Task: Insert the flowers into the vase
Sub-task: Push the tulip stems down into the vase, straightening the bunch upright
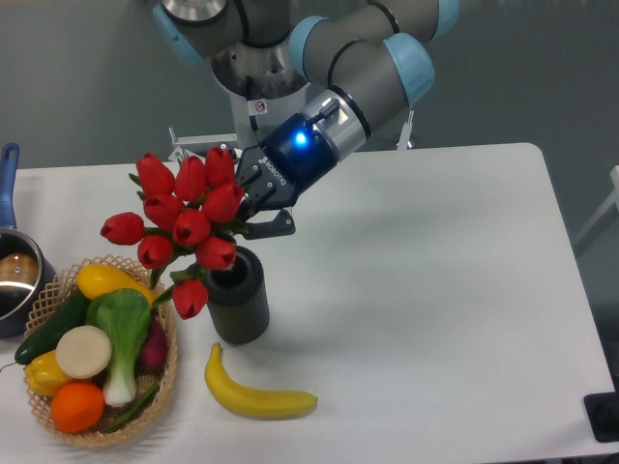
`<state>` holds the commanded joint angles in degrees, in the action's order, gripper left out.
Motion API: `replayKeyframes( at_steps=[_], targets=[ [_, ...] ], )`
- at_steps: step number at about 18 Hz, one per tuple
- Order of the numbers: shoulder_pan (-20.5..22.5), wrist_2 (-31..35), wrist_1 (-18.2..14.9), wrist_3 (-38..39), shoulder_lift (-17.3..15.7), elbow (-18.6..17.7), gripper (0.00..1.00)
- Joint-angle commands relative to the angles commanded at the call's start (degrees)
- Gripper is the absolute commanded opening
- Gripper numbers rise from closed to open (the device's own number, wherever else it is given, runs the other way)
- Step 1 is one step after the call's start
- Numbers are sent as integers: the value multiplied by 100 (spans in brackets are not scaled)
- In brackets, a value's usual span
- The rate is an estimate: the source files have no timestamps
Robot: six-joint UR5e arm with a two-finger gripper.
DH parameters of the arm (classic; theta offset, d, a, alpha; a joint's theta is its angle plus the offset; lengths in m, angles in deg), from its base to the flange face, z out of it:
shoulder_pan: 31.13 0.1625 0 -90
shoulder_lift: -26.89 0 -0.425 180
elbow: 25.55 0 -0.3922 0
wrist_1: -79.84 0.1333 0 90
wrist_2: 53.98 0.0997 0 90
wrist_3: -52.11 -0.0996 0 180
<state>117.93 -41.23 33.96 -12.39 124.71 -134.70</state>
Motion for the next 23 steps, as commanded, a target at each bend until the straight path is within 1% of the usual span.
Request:
replayKeyframes(
  at_steps=[2,4,8,11,13,17,19,23],
  targets=[
    [17,9,0,-177,9,-114,10],
    [35,35,0,-195,26,-159,10],
    [53,62,0,-423,193,-246,11],
    [53,79,44,-502,228,-422,11],
    [53,79,35,-651,290,-536,15],
    [62,448,44,-748,351,-660,16],
    [70,492,44,-819,422,-677,20],
    [70,659,44,-907,483,-765,36]
  ],
)
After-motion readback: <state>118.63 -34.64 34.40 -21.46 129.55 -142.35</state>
